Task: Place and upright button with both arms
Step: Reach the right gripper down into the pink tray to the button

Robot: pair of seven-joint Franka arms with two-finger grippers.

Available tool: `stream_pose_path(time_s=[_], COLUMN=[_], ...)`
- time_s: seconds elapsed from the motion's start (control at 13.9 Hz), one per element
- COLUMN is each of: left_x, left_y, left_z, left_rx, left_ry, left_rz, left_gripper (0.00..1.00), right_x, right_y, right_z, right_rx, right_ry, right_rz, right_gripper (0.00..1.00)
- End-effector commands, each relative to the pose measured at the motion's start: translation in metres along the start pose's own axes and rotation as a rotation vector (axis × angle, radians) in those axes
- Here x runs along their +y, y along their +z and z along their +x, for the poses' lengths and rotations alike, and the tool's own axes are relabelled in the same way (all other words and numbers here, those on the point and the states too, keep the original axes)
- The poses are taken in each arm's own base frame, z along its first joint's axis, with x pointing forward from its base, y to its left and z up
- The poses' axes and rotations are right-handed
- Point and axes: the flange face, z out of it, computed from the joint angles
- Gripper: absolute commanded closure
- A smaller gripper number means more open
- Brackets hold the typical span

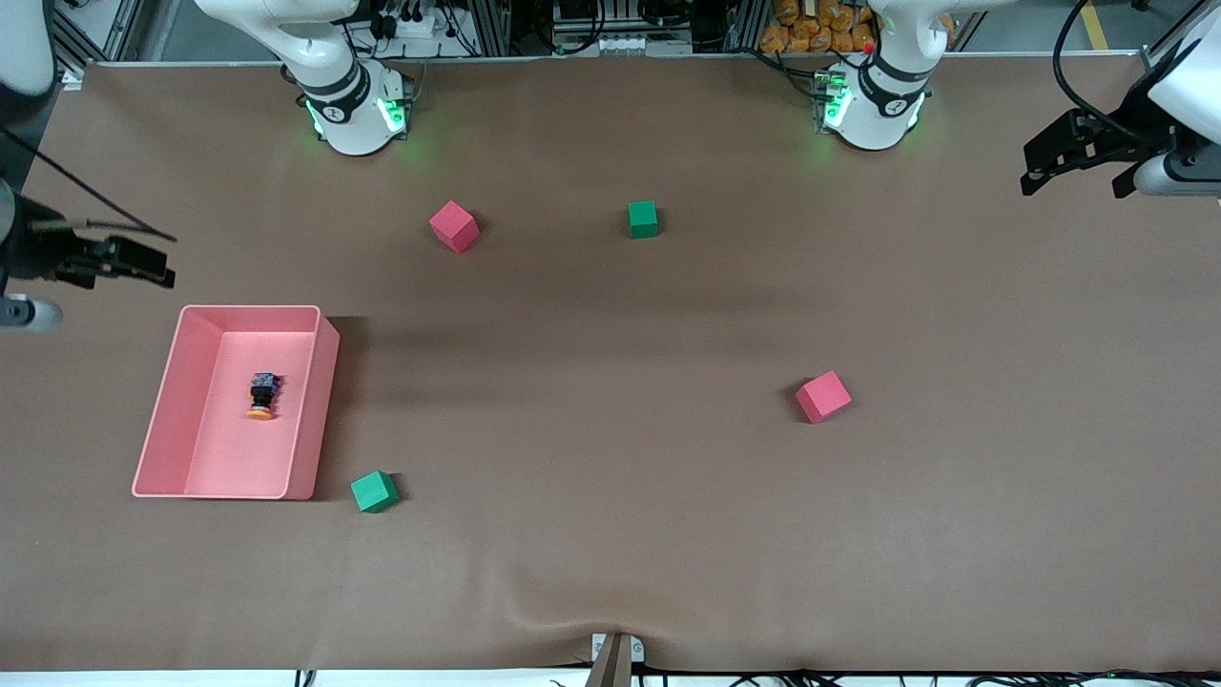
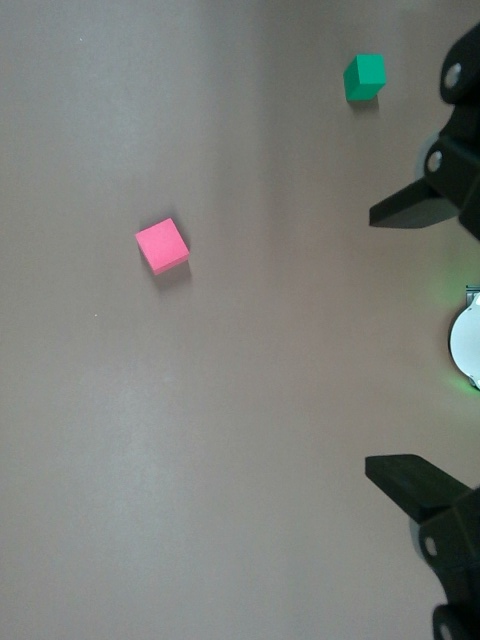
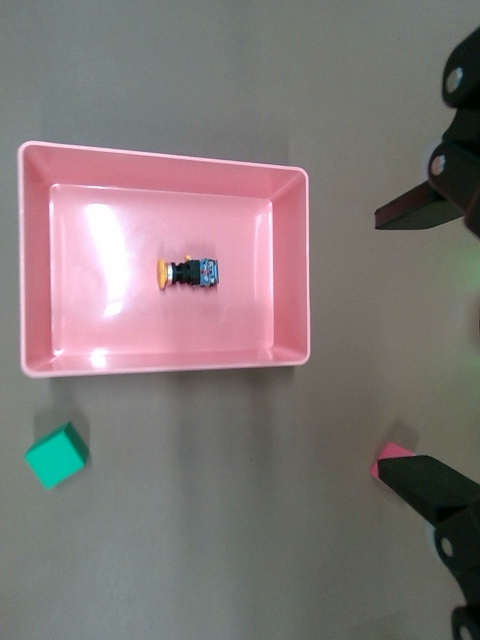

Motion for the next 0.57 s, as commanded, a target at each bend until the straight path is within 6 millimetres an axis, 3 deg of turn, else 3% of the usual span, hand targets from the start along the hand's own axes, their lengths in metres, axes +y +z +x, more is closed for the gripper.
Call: stream_pose_path(time_s=[0.0, 0.22, 0.5], left_x=[-0.002, 0.001, 0.001], left_y=[-0.010, -0.008, -0.007], left_z=[-0.006, -0.005, -0.006], left_rx=[0.004, -0.001, -0.004], left_ry=[0.016, 0.019, 0.022], left_rz=[-0.017, -0.017, -0.016], left_gripper=[0.00, 0.00, 0.00], right_x=[0.028, 0.035, 0.027], right_y=[0.037, 0.093, 0.173], right_z=[0.026, 0.054, 0.069], right_rx=[-0.047, -0.076, -0.030], right_ry=[0.006, 0.009, -0.025], right_rz=[0.067, 0.113, 0.089], right_gripper=[0.00, 0.00, 0.00])
